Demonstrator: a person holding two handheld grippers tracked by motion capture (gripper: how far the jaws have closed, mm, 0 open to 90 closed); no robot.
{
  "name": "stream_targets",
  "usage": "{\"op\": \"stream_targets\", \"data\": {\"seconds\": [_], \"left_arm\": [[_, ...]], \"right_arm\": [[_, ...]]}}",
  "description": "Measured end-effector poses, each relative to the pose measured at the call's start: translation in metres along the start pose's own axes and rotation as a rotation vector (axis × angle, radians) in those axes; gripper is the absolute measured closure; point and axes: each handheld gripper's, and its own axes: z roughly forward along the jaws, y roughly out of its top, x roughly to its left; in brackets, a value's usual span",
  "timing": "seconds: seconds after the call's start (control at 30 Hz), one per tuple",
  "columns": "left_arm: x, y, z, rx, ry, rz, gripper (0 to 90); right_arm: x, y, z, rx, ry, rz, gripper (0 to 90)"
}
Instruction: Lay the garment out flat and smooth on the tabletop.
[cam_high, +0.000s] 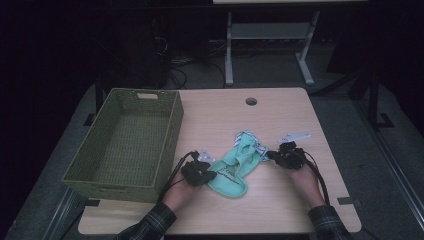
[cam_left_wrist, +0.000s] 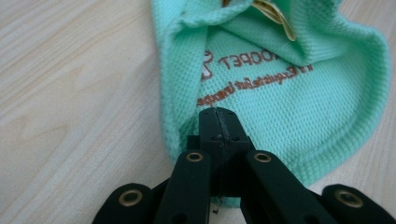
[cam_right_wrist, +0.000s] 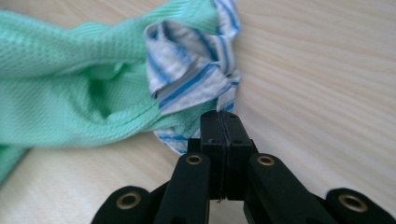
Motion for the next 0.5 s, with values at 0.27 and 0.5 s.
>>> {"op": "stream_targets", "data": {"seconds": [0.27,0.5], "left_arm": [[0.0,0.0,0.0,0.001,0.001,-0.001,89.6],[0.0,0.0,0.0,0.001,0.002,-0.002,89.6]], "right_arm": [[-0.018,0.003,-0.003,-0.019,-0.018,0.042,89.5],[-0.034,-0.002,-0.001,-0.017,-0.081,0.049,89.8]]}}
